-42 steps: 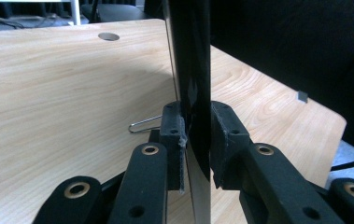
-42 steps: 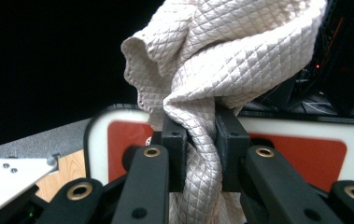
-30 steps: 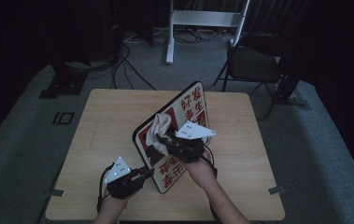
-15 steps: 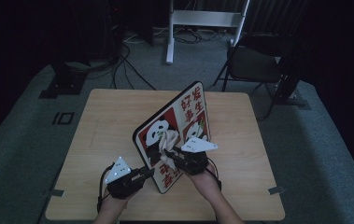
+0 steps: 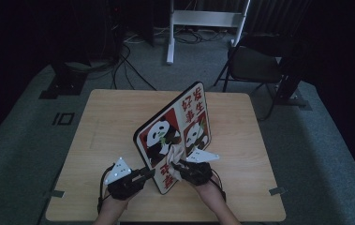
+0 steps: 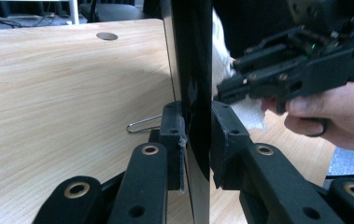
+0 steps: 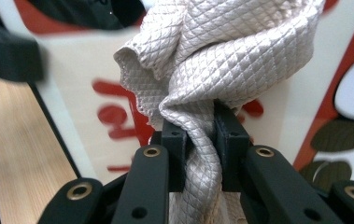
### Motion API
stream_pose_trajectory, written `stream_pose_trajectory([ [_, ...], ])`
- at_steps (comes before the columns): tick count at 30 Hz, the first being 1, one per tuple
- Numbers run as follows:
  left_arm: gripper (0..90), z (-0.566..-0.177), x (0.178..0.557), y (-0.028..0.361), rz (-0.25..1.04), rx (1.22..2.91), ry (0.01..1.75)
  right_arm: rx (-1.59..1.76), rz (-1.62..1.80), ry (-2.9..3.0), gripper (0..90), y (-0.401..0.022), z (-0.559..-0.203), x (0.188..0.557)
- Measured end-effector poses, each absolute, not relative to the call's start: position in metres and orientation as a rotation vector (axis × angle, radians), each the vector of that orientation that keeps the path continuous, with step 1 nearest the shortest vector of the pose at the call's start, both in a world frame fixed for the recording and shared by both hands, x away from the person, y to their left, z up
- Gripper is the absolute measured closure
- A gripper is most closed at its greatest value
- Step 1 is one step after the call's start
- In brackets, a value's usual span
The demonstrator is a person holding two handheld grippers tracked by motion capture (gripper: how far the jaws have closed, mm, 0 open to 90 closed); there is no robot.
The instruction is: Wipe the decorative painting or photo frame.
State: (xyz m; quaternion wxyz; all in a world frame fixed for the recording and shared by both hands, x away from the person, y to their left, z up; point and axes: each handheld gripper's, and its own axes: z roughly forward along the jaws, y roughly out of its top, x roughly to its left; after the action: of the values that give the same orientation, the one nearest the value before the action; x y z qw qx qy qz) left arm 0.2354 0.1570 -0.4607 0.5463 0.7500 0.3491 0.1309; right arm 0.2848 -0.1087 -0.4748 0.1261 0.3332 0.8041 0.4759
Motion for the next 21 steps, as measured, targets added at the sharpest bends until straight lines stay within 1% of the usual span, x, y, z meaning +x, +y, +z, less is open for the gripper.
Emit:
stream_pose_trajectory([
  [13,77.6,-0.460,0.235,0.157,0.309,1.779,0.826,1.039,1.319,2.399,76.9,-0.116,-0.503,0.282],
  [21,77.6,-0.460,0.235,0.157,0.309,1.780,0.826,1.059,1.282,2.424,76.9,-0.118,-0.514,0.282],
])
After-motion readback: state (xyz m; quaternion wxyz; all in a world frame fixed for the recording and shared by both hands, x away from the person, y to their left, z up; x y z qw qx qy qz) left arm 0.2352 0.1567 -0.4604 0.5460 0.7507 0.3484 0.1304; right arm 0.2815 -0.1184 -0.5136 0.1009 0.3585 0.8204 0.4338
